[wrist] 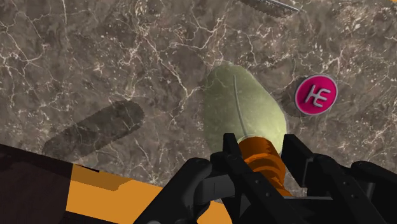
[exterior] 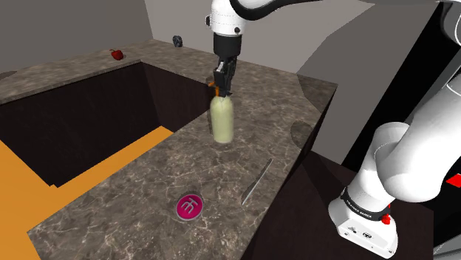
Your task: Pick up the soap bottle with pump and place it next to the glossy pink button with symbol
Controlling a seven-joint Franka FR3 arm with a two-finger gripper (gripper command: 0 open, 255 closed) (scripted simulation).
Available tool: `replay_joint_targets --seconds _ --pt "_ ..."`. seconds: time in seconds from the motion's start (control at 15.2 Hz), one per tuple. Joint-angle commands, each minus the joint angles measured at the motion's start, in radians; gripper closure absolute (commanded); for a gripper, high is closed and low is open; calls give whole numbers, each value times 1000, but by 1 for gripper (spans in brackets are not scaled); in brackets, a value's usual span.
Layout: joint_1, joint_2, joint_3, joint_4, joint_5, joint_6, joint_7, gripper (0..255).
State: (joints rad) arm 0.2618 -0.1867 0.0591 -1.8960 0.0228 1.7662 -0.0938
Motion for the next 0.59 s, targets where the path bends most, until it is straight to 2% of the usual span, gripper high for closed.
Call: replay_joint_targets --seconds 0.0,0.53 --pt "18 41 27 25 0 17 46 255" --pt "89 244 112 195 -33 51 209 255"
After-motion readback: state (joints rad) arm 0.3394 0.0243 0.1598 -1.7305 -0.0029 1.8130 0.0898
